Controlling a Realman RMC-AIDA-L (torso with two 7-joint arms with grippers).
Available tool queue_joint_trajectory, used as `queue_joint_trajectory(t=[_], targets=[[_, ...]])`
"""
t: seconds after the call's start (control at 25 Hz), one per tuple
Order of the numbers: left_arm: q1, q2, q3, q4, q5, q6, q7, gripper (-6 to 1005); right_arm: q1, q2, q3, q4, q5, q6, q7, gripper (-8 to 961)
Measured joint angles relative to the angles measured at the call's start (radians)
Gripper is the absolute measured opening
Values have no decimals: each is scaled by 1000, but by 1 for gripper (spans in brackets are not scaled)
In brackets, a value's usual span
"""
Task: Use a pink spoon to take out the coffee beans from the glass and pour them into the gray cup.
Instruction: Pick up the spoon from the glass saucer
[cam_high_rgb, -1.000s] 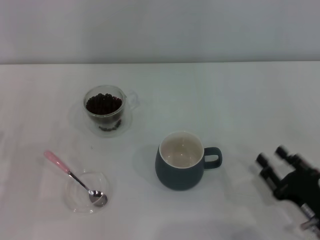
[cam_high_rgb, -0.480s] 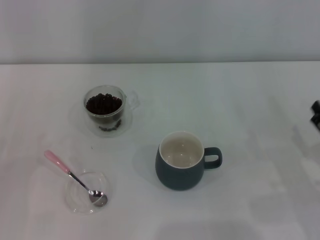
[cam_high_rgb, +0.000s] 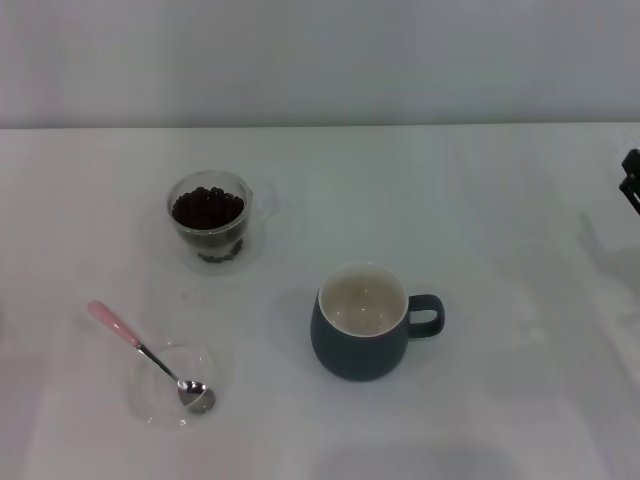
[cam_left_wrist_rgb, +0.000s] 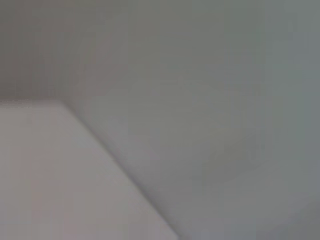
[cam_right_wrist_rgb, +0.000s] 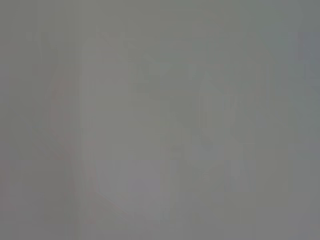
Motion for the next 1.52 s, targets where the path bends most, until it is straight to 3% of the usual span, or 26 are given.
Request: queue_joint_trajectory(t=[0.32, 0.44, 0.76, 1.52], targets=[[-77, 57, 0, 45, 327, 37, -248, 888, 58, 1, 3, -11, 0, 52, 0, 874], [-108, 67, 0, 47, 396, 42, -277, 888, 65, 1, 4, -12, 0, 59, 0, 874], [-183, 62, 0, 48, 516, 62, -294, 888, 66, 2, 4, -13, 0, 59, 1, 874], [-204, 46, 0, 49, 594, 104, -290, 877, 92, 2, 5, -12, 0, 59, 2, 874]])
